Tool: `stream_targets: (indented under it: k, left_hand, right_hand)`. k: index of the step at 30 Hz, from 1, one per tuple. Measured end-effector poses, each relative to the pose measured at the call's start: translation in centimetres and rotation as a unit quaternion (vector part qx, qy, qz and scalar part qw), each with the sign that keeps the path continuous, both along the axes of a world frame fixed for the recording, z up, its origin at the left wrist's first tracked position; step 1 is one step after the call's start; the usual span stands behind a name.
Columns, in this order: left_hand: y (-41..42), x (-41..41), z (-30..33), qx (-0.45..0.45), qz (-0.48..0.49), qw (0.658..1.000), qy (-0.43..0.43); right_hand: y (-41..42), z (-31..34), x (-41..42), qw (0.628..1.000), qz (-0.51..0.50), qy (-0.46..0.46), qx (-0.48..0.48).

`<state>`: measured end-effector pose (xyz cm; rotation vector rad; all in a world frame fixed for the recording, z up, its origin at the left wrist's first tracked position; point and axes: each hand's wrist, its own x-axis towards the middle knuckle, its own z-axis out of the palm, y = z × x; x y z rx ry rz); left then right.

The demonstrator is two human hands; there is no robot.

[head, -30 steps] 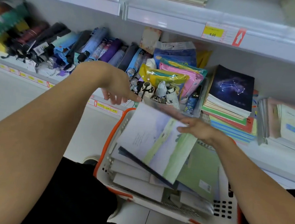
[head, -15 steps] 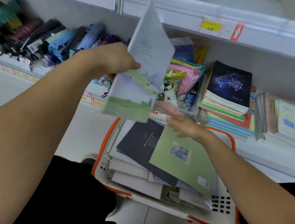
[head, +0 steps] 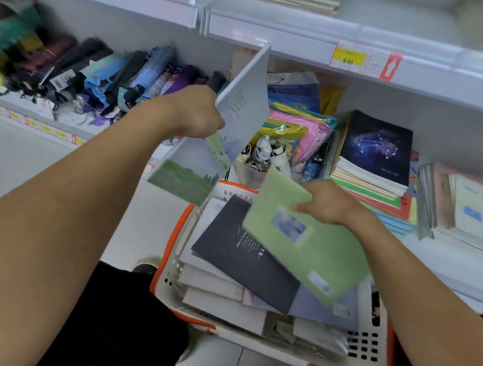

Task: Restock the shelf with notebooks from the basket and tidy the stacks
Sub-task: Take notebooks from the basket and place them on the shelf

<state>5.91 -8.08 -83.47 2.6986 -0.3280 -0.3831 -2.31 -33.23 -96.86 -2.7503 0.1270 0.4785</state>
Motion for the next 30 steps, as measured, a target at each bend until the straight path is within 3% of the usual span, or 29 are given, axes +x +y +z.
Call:
stream_targets:
  k: [3,6,7,10,14,16,18,21,23,24,28,30]
  left_hand:
    - [-0.1,-0.4,0.2,-0.045,-0.006,0.999,0.026]
    - [-0.7,-1.2,0.5,-0.133,-0.005,0.99,0.033]
    - [-1.0,-1.2,0.3,-0.176,-0.003,0.983,0.047]
    - [-1.5,-1.5,0.1,-0.315,0.002,0.942,0.117]
    - [-0.3,-1.0,0.2,-0.498,0.063,0.848,0.169]
    - [0.5,-1.2,0.3,-0.478,0.017,0.86,0.176]
    - [1.1,-1.3,0.2,-0.457,0.007,0.877,0.152]
    - [2.2,-0.7,-0.1,-0.455,-0.023,0.871,0.185]
    - [2.8,-0.3,-0.6,-0.413,-0.051,0.889,0.188]
    - [2.9,-0.3,-0.8,-0.387,-0.069,0.902,0.181]
    - [2.5,-0.3,-2.4,-0.359,-0.101,0.901,0.221]
    - [2.3,-0.2,-2.6,-0.313,-0.126,0.907,0.25]
  right_hand:
    - [3.1,5.2,0.3,0.985,-0.059,-0.124,0.1]
    - [7.8,8.5,-0.3,0.929,-0.157,-0.177,0.285]
    - [9.5,9.1,-0.2,0.912,-0.167,-0.212,0.308]
    - [13.0,10.1,0.6,0.903,-0.128,-0.294,0.287]
    - [14.6,11.6,0.4,0.904,-0.067,-0.321,0.274]
    - [14.6,12.1,0.0,0.919,-0.003,-0.288,0.271]
    - [13.8,11.7,0.1,0.909,0.012,-0.223,0.351]
    - [10.5,8.6,0.6,0.862,-0.14,-0.304,0.381]
    - [7.8,6.4,0.2,0.823,-0.264,-0.349,0.362]
    - [6.8,5.5,-0.1,0.807,-0.297,-0.329,0.391]
    - [4.3,3.4,-0.9,0.74,-0.198,-0.172,0.62]
    - [3.8,2.5,-1.3,0.709,-0.172,-0.16,0.664]
